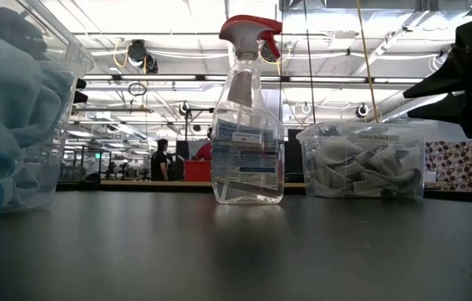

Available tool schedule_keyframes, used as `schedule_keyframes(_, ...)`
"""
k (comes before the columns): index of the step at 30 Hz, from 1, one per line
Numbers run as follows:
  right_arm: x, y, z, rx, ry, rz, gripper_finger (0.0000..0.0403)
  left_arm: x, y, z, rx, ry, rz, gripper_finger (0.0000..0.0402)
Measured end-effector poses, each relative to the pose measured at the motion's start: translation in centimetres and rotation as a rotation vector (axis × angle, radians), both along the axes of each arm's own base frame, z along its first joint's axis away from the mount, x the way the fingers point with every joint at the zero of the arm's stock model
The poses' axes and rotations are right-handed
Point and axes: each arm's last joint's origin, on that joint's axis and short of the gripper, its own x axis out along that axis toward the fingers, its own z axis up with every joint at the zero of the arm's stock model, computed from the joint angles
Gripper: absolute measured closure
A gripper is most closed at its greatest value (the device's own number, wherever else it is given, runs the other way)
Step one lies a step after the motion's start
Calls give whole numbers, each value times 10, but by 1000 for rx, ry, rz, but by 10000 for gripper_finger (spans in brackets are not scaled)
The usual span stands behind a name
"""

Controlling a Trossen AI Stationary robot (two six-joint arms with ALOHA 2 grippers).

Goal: Sort microfiber towel by color & place in baskets
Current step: Return to home position

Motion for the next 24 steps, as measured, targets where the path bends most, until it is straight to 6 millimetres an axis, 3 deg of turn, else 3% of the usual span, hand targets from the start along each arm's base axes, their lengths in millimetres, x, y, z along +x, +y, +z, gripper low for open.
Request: schedule_keyframes(24, 0, 0, 1, 21, -18, -2, 193, 0, -1, 0, -3, 6, -21, 233)
